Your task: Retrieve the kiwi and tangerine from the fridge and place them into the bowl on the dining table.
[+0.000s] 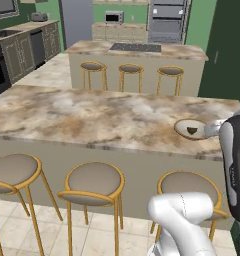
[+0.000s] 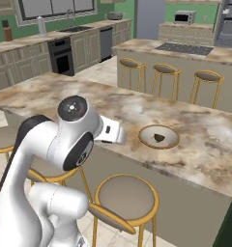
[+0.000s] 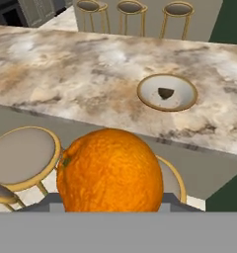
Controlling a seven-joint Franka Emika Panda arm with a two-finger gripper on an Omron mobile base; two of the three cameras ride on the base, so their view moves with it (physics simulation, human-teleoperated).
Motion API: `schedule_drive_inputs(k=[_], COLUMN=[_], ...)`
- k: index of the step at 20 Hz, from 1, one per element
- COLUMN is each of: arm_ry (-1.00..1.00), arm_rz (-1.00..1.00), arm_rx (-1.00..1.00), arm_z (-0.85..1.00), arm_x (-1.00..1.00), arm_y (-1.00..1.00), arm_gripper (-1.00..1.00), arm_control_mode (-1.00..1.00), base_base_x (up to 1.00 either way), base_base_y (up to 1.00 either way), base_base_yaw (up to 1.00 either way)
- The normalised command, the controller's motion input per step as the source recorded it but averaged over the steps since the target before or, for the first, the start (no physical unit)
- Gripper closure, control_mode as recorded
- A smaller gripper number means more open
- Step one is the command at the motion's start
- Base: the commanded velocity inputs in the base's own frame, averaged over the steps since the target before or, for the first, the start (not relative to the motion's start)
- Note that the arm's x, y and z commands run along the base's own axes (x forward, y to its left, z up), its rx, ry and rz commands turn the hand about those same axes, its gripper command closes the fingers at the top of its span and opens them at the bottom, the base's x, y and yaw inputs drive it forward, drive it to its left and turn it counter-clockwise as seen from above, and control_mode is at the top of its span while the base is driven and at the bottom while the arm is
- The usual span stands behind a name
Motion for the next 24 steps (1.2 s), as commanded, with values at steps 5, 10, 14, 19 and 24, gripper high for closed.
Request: schedule_drive_inputs(k=[5, 10, 14, 19, 24], arm_ry=[0.19, 0.21, 0.09, 0.14, 0.14], arm_rz=[-0.05, -0.02, 0.0, 0.0, 0.0], arm_rx=[0.03, 0.02, 0.0, 0.0, 0.03], arm_z=[0.0, -0.14, -0.5, -0.52, -0.42], arm_x=[0.77, 1.0, 1.0, 0.69, 0.35], arm_y=[-0.6, -0.51, -0.23, -0.15, -0.04], arm_gripper=[1.0, 1.0, 1.0, 1.0, 1.0], arm_control_mode=[-1.0, -1.0, -1.0, -1.0, -1.0], base_base_x=[0.0, 0.0, 0.0, 0.0, 0.0], base_base_y=[0.0, 0.0, 0.0, 0.0, 0.0], base_base_yaw=[0.0, 0.0, 0.0, 0.0, 0.0])
